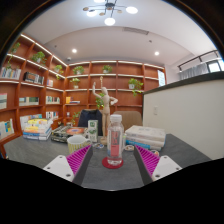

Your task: Pour water

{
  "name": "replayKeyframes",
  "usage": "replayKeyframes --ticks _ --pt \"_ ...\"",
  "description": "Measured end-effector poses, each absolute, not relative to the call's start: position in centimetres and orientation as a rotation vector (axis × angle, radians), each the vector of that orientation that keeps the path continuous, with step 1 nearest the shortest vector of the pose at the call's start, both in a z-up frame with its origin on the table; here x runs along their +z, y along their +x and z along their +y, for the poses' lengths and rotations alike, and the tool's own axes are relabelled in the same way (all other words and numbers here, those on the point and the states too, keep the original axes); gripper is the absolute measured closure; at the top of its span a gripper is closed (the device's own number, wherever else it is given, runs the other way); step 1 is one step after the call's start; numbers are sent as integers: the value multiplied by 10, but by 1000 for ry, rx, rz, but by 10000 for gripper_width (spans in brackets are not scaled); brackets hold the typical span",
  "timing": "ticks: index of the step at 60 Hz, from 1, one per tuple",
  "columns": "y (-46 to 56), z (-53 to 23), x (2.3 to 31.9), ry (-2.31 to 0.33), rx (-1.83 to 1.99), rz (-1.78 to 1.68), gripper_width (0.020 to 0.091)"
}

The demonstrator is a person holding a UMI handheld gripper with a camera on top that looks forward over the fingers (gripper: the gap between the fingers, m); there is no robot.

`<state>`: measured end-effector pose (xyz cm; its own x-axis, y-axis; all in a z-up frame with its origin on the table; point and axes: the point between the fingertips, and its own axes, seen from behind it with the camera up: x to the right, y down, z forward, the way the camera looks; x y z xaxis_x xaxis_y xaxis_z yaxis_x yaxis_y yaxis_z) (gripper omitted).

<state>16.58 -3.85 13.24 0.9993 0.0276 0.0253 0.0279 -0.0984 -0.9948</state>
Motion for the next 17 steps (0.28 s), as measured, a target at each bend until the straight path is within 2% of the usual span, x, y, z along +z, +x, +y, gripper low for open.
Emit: replayKeyframes --ticks 17 --pt "152 -28 132 -1687 43 -22 227"
